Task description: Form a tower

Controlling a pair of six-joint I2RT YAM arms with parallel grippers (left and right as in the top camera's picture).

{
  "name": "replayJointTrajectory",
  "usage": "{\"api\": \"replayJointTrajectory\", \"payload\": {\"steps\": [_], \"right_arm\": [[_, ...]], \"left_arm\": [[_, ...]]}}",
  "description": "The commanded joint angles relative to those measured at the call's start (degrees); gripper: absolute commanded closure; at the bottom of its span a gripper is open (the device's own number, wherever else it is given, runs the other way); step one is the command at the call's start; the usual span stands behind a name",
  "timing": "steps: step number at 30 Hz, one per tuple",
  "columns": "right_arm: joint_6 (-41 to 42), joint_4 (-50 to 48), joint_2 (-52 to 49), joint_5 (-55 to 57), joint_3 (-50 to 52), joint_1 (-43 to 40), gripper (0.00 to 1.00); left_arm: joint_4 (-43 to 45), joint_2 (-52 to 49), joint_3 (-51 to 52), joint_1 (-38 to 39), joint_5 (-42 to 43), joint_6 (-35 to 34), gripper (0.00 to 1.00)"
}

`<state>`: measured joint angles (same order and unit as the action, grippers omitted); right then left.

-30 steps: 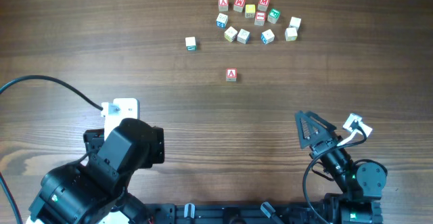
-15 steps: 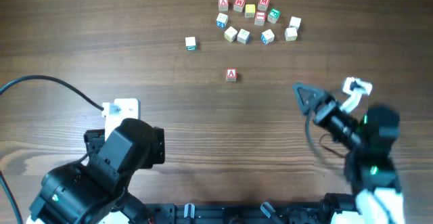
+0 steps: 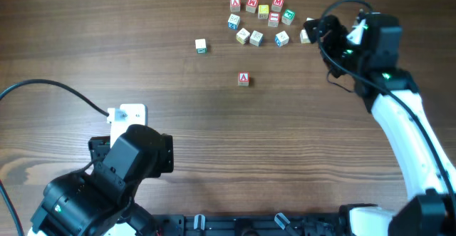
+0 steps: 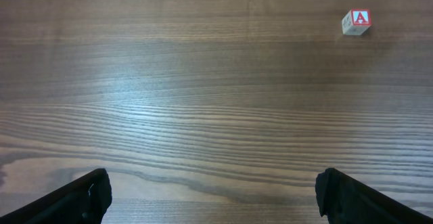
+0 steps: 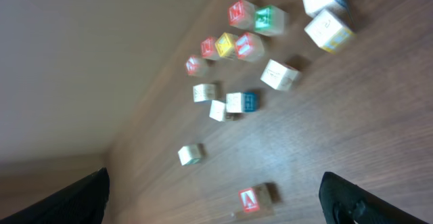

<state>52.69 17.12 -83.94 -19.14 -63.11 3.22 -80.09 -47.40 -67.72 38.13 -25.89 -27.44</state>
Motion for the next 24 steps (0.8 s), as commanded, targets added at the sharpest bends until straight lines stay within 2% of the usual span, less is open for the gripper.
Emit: {"api": "replayJointTrajectory", "payload": {"steps": [1,4,6,9,15,22,24], "right_arm": [[3.3,5.0,-8.3,11.4,-8.9,4.3,0.01],[5.1,11.6,-20.5,15.4,-21.0,6.7,0.02],[6.8,15.4,-28.2,17.0,-28.1,8.0,0.07],[8.8,16.3,-37.0,18.4,-34.7,9.9,0.11],[13.5,13.1,-44.5,21.3,-35.6,11.6,0.15],[14.4,9.0,-48.7,24.3,-35.6,12.0,0.21],[14.8,8.9,-49.0,24.3,-35.6,12.0,0.31]], "left_arm": [[0.1,0.1,-0.1,-0.1,-0.1,0.5,0.0],[0.1,0.1,-0.1,-0.1,-0.1,0.5,0.0],[0.1,0.1,-0.1,-0.1,-0.1,0.5,0.0],[0.1,0.1,-0.1,-0.1,-0.1,0.5,0.0],[0.1,0.1,-0.1,-0.1,-0.1,0.5,0.0],[0.1,0.1,-0.1,-0.1,-0.1,0.5,0.0],[0.1,0.1,-0.1,-0.1,-0.1,0.5,0.0]]}}
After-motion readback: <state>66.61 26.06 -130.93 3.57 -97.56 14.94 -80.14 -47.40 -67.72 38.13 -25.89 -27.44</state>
